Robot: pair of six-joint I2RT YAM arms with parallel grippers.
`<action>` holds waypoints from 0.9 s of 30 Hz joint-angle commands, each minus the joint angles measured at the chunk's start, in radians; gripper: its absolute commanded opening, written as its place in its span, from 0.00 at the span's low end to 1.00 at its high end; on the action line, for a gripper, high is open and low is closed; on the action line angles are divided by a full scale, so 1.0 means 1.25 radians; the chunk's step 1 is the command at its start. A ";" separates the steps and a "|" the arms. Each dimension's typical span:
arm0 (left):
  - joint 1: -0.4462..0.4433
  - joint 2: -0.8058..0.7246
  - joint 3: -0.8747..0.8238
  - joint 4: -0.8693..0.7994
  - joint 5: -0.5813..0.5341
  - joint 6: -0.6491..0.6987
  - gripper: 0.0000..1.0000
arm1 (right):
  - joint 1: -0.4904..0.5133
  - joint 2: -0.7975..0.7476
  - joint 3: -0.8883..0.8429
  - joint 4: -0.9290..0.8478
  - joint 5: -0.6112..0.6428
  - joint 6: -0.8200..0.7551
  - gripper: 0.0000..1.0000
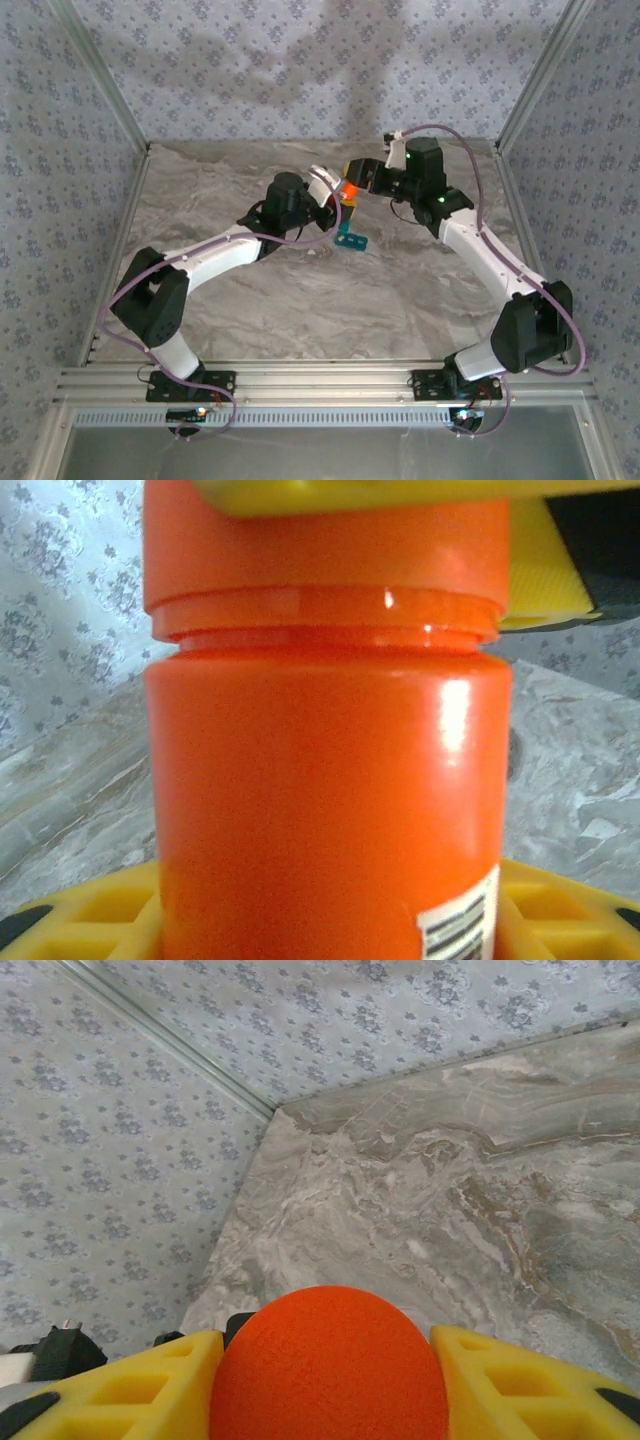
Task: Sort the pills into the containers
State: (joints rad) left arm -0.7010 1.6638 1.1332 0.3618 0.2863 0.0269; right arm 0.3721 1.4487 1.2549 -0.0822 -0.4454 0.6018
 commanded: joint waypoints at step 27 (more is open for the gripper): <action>0.126 0.037 0.151 -0.065 0.552 -0.080 0.00 | -0.144 0.020 0.175 -0.154 -0.428 -0.229 0.92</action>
State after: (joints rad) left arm -0.5503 1.6947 1.2663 0.3462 0.8680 -0.0799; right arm 0.1810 1.4578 1.4151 -0.2169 -0.8776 0.4080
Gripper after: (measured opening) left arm 0.534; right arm 0.922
